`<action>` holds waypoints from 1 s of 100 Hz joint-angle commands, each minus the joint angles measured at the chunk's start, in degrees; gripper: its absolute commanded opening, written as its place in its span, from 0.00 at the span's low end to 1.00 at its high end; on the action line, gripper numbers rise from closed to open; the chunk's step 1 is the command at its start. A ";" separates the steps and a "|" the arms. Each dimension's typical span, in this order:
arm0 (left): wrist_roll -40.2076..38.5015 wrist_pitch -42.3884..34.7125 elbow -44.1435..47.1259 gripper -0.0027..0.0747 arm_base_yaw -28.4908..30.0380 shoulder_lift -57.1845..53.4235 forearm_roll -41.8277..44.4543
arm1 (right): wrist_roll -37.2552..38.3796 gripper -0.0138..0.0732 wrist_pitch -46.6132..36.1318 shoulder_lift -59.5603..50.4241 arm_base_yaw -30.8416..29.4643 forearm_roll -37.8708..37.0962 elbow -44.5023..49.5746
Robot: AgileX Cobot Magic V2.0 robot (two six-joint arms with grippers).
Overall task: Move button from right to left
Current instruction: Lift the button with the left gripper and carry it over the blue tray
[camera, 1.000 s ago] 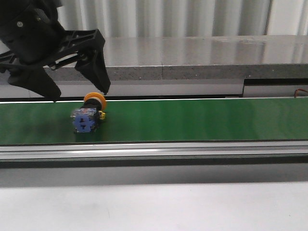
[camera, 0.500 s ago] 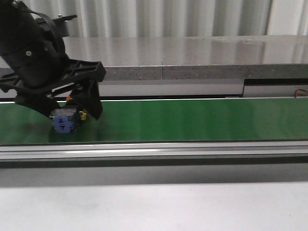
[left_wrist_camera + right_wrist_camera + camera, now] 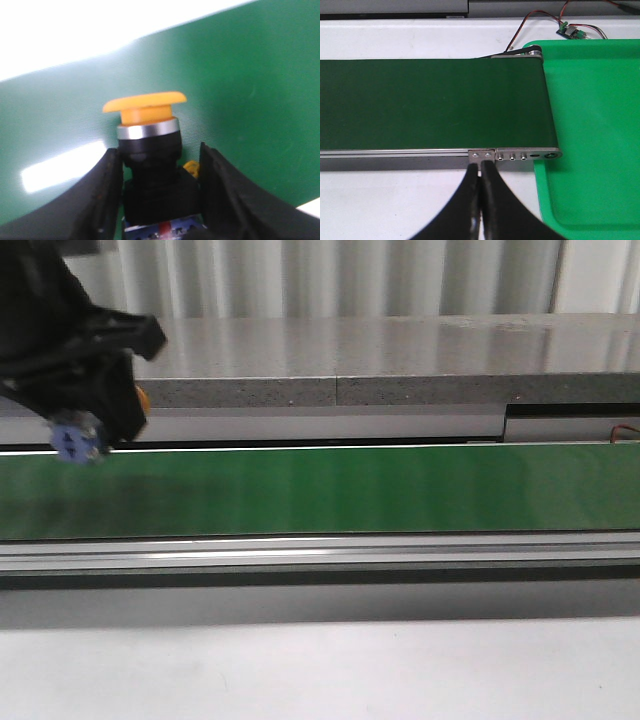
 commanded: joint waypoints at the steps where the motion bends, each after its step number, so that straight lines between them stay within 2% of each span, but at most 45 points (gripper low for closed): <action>1: -0.30 -0.30 -1.57 0.01 3.67 -6.42 3.43 | -0.25 0.08 -3.63 -0.01 0.23 0.46 -1.59; 22: 0.58 -0.40 1.82 0.01 17.31 -13.40 7.39 | -0.25 0.08 -3.63 -0.01 0.23 0.46 -1.59; 46: 9.11 -3.37 4.29 0.01 31.50 -11.64 7.51 | -0.25 0.08 -3.63 -0.01 0.23 0.46 -1.59; 54: 9.43 -6.21 4.29 0.01 35.53 -9.90 7.16 | -0.25 0.08 -3.63 -0.01 0.23 0.46 -1.59; 78: 10.21 -14.00 4.29 0.01 41.55 -2.86 7.15 | -0.25 0.08 -3.63 -0.01 0.23 0.46 -1.59; 100: 10.21 -18.20 4.29 0.01 42.22 5.10 7.06 | -0.25 0.08 -3.63 -0.01 0.23 0.46 -1.59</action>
